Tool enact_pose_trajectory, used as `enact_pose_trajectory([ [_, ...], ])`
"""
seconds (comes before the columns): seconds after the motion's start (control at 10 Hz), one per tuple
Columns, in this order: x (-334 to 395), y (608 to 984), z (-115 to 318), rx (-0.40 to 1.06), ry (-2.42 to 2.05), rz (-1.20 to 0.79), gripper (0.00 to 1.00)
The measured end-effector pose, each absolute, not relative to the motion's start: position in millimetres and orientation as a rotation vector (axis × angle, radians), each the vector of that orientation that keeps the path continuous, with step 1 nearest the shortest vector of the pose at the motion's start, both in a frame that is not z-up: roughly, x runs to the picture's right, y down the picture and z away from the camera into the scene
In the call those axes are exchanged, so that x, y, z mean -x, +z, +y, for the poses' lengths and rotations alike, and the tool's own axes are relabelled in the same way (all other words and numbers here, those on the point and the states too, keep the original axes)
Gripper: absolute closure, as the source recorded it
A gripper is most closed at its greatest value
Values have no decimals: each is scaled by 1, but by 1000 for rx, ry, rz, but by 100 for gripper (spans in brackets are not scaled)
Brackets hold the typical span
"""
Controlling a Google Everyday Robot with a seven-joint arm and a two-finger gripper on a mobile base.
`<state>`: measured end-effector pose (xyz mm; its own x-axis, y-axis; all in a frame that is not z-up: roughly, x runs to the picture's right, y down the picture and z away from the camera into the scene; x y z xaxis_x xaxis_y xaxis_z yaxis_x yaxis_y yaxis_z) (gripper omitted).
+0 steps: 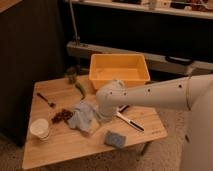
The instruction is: Place sponge in paper cup
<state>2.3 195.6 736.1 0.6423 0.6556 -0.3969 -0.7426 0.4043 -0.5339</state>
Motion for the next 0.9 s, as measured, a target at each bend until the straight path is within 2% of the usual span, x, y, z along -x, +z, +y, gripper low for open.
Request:
enact_pose_trajectory([
  [0.3, -5, 739, 206, 774, 761, 52, 20],
  [0.7, 8, 770, 239, 823, 679, 73, 20],
  [0.9, 6, 772, 245, 831, 665, 97, 20],
])
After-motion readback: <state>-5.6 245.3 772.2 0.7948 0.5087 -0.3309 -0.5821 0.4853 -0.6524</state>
